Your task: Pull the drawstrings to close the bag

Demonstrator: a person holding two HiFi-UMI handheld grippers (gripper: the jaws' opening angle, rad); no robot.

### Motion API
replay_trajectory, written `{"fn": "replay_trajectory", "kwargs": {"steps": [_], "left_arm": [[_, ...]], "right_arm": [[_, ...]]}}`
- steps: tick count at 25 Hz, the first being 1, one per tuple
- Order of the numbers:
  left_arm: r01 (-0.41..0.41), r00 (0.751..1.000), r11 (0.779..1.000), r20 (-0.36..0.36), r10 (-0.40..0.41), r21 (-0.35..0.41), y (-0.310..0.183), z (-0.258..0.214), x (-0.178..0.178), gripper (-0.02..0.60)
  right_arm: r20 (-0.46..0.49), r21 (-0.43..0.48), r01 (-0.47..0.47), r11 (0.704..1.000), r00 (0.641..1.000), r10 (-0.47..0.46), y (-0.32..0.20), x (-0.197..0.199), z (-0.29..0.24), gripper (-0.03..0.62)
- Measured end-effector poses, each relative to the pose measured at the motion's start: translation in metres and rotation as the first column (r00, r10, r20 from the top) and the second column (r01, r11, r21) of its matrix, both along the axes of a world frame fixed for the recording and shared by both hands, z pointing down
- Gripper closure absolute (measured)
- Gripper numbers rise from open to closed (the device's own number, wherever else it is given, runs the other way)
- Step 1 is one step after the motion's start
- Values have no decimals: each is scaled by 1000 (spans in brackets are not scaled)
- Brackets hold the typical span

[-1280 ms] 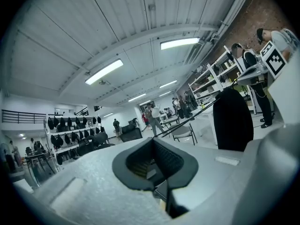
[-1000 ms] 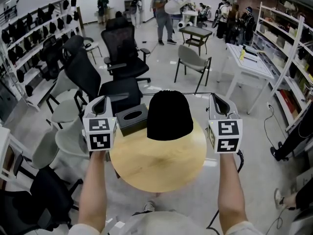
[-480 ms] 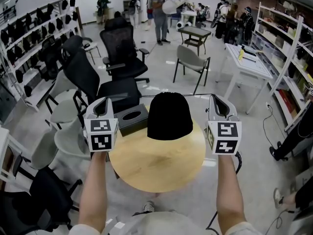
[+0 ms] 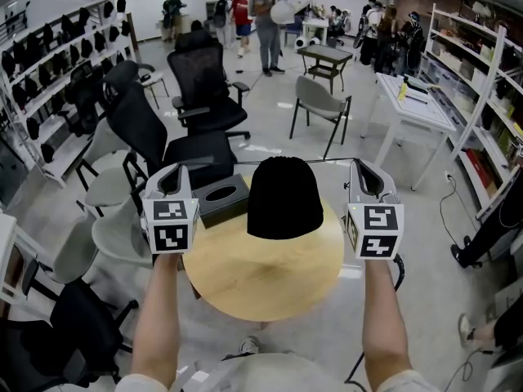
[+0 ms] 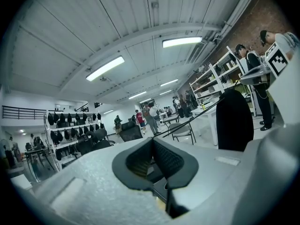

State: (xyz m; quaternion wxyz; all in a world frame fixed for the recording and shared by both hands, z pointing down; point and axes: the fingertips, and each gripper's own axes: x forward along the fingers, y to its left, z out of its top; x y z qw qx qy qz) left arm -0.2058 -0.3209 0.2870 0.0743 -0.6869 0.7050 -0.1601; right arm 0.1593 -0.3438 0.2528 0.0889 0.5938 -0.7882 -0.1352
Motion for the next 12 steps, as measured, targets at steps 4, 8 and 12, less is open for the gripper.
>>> {"fn": "replay_trajectory", "kwargs": {"steps": [4, 8, 12], "left_arm": [[-4, 1000, 1000, 5, 4, -4, 0, 1, 1, 575], [-7, 1000, 1000, 6, 7, -2, 0, 0, 2, 575], [-3, 1000, 1000, 8, 3, 5, -2, -5, 3, 575]], "right_arm": [[5, 2, -2, 1000, 1000, 2, 0, 1, -1, 589], [5, 4, -4, 1000, 1000, 4, -1, 2, -2, 589], [3, 7, -3, 1000, 1000, 3, -3, 3, -5, 589]]}}
